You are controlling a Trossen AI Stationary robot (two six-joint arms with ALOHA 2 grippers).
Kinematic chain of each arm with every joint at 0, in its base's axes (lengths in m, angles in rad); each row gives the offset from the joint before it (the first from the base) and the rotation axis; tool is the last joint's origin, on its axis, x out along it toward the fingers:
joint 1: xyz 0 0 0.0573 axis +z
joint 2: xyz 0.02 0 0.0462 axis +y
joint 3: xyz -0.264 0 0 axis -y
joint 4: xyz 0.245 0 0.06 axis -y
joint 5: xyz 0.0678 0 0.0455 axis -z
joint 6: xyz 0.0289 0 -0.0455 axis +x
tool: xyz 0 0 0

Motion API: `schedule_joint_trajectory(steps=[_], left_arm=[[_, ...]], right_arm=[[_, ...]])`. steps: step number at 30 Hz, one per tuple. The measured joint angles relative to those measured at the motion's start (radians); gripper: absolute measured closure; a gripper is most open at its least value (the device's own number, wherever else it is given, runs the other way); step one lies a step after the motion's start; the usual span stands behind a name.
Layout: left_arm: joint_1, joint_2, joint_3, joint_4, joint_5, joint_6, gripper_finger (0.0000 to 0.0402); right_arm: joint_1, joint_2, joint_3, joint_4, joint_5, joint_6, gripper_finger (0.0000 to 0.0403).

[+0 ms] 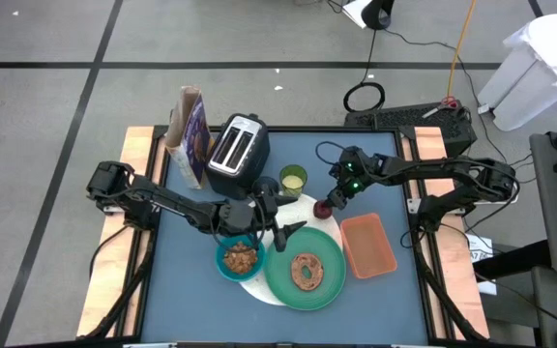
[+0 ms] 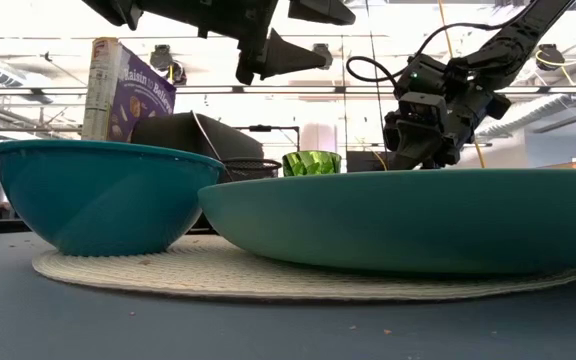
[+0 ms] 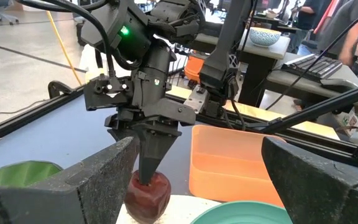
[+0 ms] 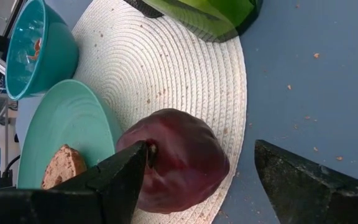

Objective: Arrange a breakfast setting
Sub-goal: Put the red apple on the white mat, then move the black spoon to the middle left of the table

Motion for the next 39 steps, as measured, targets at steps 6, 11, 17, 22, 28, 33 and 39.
schedule_joint_trajectory(steps=[6, 11, 17, 22, 28, 33, 39], left_arm=[[0.000, 0.000, 0.000, 0.000, 0.000, 0.000, 0.0048], [0.000, 0.000, 0.000, 0.000, 0.000, 0.000, 0.0048], [0.000, 0.000, 0.000, 0.000, 0.000, -0.001, 0.0048], [0.000, 0.000, 0.000, 0.000, 0.000, -0.001, 0.0048], [0.000, 0.000, 0.000, 0.000, 0.000, -0.002, 0.0048], [0.000, 0.000, 0.000, 0.000, 0.000, -0.003, 0.0048], [0.000, 0.000, 0.000, 0.000, 0.000, -0.003, 0.0048]], right_arm=[[0.000, 0.000, 0.000, 0.000, 0.000, 0.000, 0.0112], [0.000, -0.001, 0.000, 0.000, -0.003, 0.003, 0.0112], [0.000, -0.001, 0.000, 0.000, -0.003, 0.003, 0.0112], [0.000, -0.001, 0.000, 0.000, -0.003, 0.003, 0.0112], [-0.002, -0.017, 0.000, 0.001, -0.003, -0.001, 0.0112], [-0.026, -0.077, 0.001, 0.000, -0.002, -0.002, 0.0112], [-0.061, -0.173, 0.001, 0.000, -0.001, 0.000, 0.0112]])
